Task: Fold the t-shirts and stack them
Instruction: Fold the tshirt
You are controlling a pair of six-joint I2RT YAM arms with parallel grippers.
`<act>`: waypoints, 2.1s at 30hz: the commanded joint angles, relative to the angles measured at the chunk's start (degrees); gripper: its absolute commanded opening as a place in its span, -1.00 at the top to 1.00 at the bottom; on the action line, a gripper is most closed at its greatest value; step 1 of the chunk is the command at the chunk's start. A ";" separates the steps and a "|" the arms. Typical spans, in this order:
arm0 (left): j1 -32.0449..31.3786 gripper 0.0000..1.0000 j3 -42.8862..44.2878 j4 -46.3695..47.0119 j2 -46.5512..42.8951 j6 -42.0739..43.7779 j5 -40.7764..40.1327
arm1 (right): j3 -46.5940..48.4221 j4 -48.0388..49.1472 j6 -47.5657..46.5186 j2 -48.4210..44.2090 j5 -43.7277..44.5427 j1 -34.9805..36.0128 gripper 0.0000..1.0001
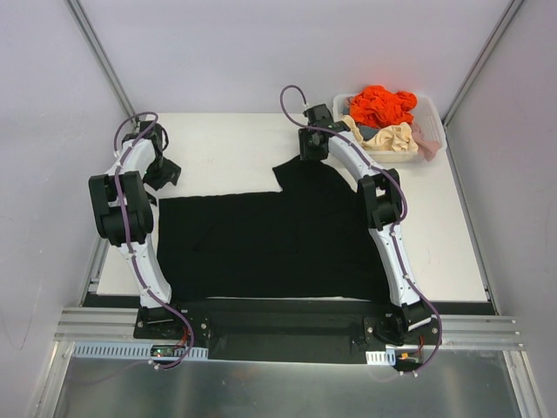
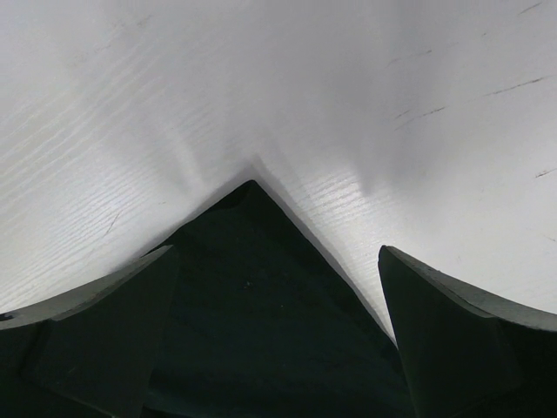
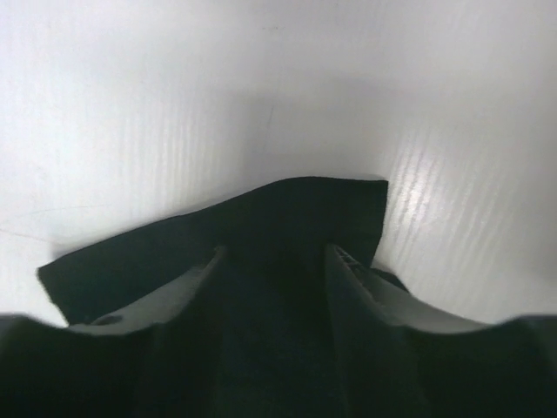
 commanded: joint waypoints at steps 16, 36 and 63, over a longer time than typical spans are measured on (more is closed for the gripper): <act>0.94 -0.79 5.30 -1.88 2.29 2.55 0.35 | -7.43 7.39 -2.59 -8.11 -0.15 1.15 0.99; 2.34 0.14 8.03 -4.25 10.11 0.35 2.45 | -14.91 8.98 -6.20 -13.92 0.17 1.67 0.99; 2.25 1.00 22.27 -4.60 13.20 2.72 1.84 | -6.71 19.70 -9.63 -11.80 -3.85 -3.95 0.99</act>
